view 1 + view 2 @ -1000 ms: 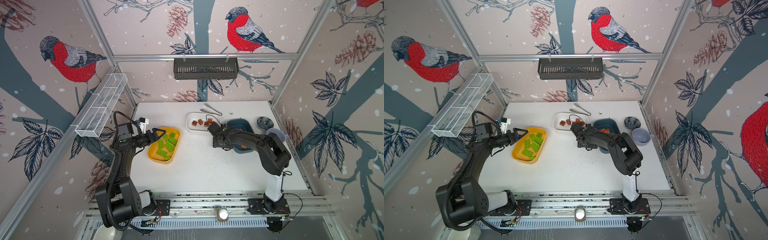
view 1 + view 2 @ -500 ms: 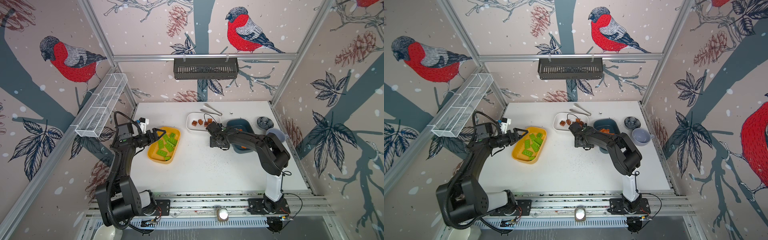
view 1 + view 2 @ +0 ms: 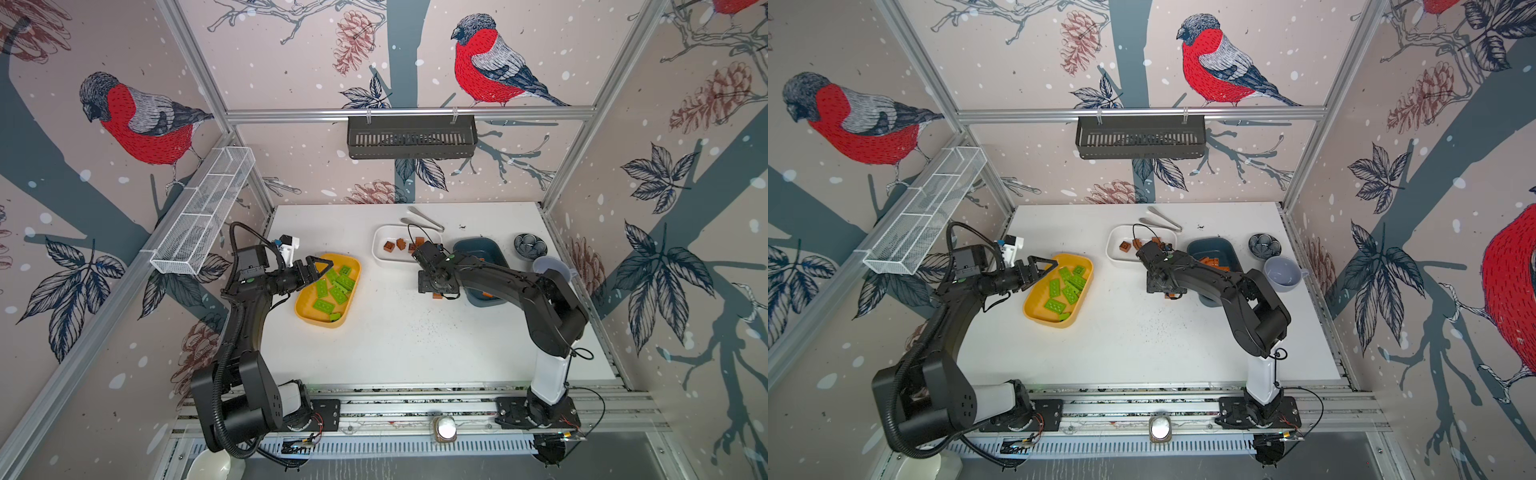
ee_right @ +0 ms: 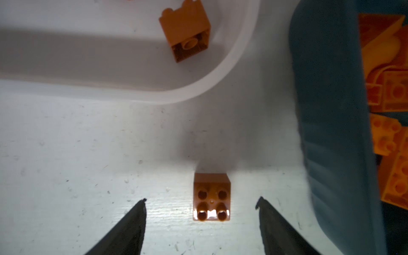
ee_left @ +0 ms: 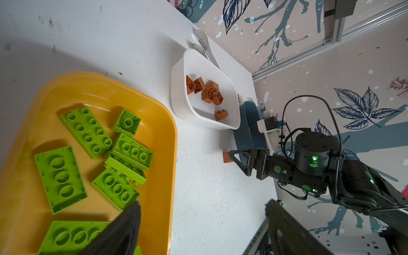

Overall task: Sort the legos into containers by color
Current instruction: 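Move the right gripper to the brown brick beside the teal tub and grasp, then carry the brown brick into the white tray and open the right gripper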

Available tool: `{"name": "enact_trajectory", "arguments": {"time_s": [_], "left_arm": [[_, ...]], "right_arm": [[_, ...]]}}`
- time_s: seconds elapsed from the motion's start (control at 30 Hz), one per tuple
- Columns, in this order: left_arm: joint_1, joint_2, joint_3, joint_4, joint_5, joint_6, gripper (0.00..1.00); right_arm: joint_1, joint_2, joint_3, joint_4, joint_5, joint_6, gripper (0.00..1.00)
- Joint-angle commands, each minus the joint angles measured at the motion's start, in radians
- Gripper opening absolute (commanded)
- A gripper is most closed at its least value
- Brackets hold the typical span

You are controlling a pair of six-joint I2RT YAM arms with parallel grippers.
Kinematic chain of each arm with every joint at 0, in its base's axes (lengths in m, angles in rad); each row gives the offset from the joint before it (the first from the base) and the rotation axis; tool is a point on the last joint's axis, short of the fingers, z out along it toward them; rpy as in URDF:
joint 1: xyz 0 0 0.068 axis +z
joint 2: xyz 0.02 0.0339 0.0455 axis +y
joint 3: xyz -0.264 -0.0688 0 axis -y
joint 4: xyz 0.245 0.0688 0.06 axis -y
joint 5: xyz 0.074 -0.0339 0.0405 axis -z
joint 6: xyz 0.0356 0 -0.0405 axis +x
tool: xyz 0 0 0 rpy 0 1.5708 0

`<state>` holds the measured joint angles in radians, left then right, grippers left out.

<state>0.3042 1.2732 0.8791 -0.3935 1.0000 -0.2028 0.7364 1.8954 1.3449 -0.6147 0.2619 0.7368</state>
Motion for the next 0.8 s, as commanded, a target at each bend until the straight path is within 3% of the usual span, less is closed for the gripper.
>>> {"name": "enact_trajectory", "arguments": {"time_s": [0.0,0.13,0.4,0.63,0.77], "left_arm": [[-0.005,0.002,0.013,0.027,0.019,0.007,0.88],[-0.007,-0.001,0.020,0.014,0.016,0.015,0.88],[-0.008,-0.007,0.015,0.010,0.018,0.016,0.88],[-0.020,-0.003,0.017,0.016,0.018,0.012,0.88],[-0.022,-0.002,0.024,0.016,0.018,0.010,0.88]], "right_arm": [[0.001,0.022,0.002,-0.002,0.002,-0.020,0.81],[-0.005,0.036,-0.011,0.035,-0.048,-0.016,0.78],[-0.017,0.048,-0.055,0.044,-0.070,0.008,0.59],[-0.026,0.037,-0.067,0.063,-0.078,0.005,0.33],[-0.041,0.013,-0.020,0.054,-0.079,-0.030,0.30]]}}
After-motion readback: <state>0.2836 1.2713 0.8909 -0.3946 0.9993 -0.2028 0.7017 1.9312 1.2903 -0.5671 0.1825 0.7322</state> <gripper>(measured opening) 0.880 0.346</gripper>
